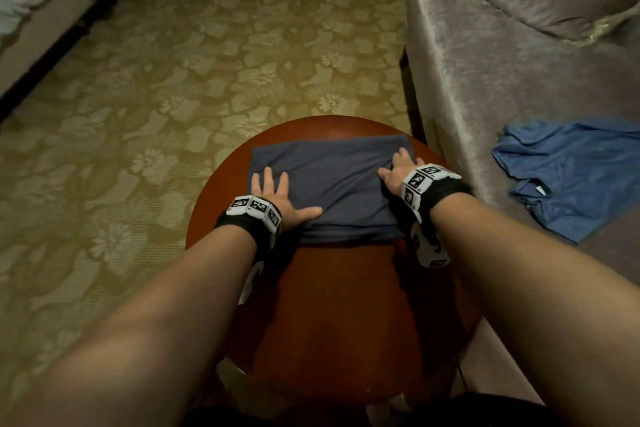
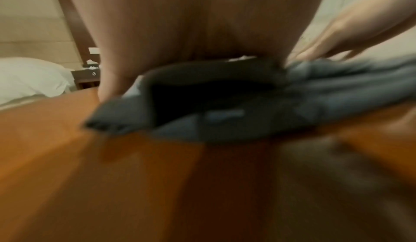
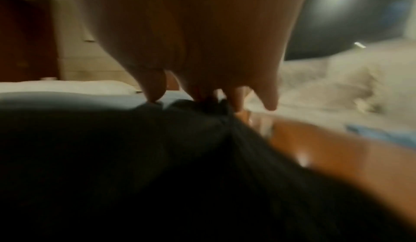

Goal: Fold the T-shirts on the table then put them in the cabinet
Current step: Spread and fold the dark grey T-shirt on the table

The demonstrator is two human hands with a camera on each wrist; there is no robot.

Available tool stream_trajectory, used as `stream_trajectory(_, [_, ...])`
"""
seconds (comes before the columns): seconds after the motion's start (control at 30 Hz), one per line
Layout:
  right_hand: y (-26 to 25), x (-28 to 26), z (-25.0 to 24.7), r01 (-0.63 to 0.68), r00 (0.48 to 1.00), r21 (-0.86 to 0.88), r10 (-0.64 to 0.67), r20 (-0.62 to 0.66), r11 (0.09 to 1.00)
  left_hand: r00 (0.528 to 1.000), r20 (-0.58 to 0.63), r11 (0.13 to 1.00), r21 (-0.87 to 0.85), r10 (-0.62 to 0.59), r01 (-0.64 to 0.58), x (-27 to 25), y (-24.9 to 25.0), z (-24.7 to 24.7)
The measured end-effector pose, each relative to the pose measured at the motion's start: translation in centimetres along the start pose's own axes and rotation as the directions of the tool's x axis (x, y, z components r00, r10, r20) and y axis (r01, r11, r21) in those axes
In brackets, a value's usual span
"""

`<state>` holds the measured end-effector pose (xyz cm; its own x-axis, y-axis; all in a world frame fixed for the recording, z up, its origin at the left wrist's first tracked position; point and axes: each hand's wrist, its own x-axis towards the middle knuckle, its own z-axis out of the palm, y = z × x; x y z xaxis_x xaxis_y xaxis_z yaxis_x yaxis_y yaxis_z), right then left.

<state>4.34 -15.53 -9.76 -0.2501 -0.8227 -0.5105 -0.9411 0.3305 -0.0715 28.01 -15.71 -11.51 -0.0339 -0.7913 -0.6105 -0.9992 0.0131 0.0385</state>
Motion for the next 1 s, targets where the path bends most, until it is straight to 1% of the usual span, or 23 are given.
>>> stream_trajectory(0.07, [-0.2, 0.7, -0.3, -0.032, 0.999, 0.053, 0.032, -0.006, 0.998, 1.000, 0.014, 0.999, -0.038, -0.018, 0.018, 0.2, -0.7, -0.1])
stream_trajectory(0.13, [-0.8, 0.8, -0.4, -0.093, 0.995, 0.141, 0.097, -0.022, 0.986, 1.000, 0.014, 0.998, -0.061, -0.025, 0.025, 0.5, -0.9, -0.2])
stream_trajectory(0.27, [-0.6, 0.6, 0.3, -0.148, 0.980, 0.246, 0.175, -0.091, 0.958, 1.000, 0.007, 0.995, -0.098, -0.031, 0.031, 0.5, -1.1, -0.2])
stream_trajectory(0.33, [-0.1, 0.4, 0.5, -0.192, 0.960, 0.296, 0.241, -0.139, 0.936, 0.999, 0.005, 0.991, -0.128, -0.033, 0.033, 0.4, -1.1, -0.2])
stream_trajectory(0.37, [0.1, 0.0, 0.5, -0.197, 0.954, 0.308, 0.254, -0.157, 0.931, 0.999, 0.002, 0.989, -0.147, -0.034, 0.034, 0.3, -1.1, -0.1])
stream_trajectory(0.4, [0.2, -0.3, 0.6, -0.178, 0.956, 0.292, 0.236, -0.176, 0.940, 0.999, -0.004, 0.984, -0.172, -0.038, 0.037, 0.2, -1.2, -0.1])
stream_trajectory(0.43, [0.2, -0.8, 0.7, -0.133, 0.964, 0.266, 0.187, -0.190, 0.955, 0.999, -0.015, 0.977, -0.207, -0.050, 0.046, 0.0, -1.3, 0.0])
stream_trajectory(0.47, [0.1, -1.4, 0.7, -0.079, 0.977, 0.222, 0.119, -0.177, 0.972, 0.997, -0.041, 0.967, -0.249, -0.067, 0.055, -0.3, -1.3, 0.1])
stream_trajectory(0.53, [-0.4, -2.4, 1.4, 0.023, 0.995, 0.113, -0.012, -0.101, 0.993, 0.982, -0.136, 0.931, -0.358, -0.130, 0.073, -1.0, -1.4, 0.3])
stream_trajectory(0.57, [-0.6, -2.8, 1.9, 0.060, 0.997, 0.057, -0.057, -0.049, 0.997, 0.969, -0.184, 0.908, -0.412, -0.167, 0.079, -1.4, -1.3, 0.4])
stream_trajectory(0.63, [-1.0, -3.5, 3.0, 0.096, 0.995, -0.003, -0.096, 0.036, 0.995, 0.944, -0.228, 0.875, -0.472, -0.237, 0.106, -2.1, -1.1, 0.4])
stream_trajectory(0.7, [-1.1, -3.8, 3.9, 0.102, 0.993, -0.009, -0.101, 0.069, 0.995, 0.935, -0.198, 0.831, -0.537, -0.293, 0.147, -2.5, -1.2, 0.3])
stream_trajectory(0.8, [-1.1, -4.3, 4.7, 0.113, 0.990, -0.018, -0.111, 0.086, 0.993, 0.934, -0.046, 0.686, -0.691, -0.356, 0.227, -2.8, -1.5, -0.2])
stream_trajectory(0.83, [-1.1, -4.7, 4.9, 0.120, 0.989, -0.026, -0.117, 0.090, 0.992, 0.934, -0.008, 0.658, -0.712, -0.357, 0.245, -3.0, -1.5, -0.2])
stream_trajectory(0.87, [-1.2, -5.0, 5.1, 0.125, 0.988, -0.035, -0.121, 0.094, 0.992, 0.936, 0.007, 0.661, -0.706, -0.352, 0.254, -3.1, -1.7, -0.1])
stream_trajectory(0.97, [-1.2, -5.7, 5.3, 0.130, 0.986, -0.047, -0.124, 0.114, 0.990, 0.949, -0.006, 0.712, -0.662, -0.316, 0.233, -3.5, -2.2, 0.3])
stream_trajectory(1.0, [-1.3, -5.9, 5.1, 0.131, 0.987, -0.046, -0.126, 0.100, 0.990, 0.954, 0.001, 0.715, -0.662, -0.300, 0.225, -3.4, -2.6, 0.4])
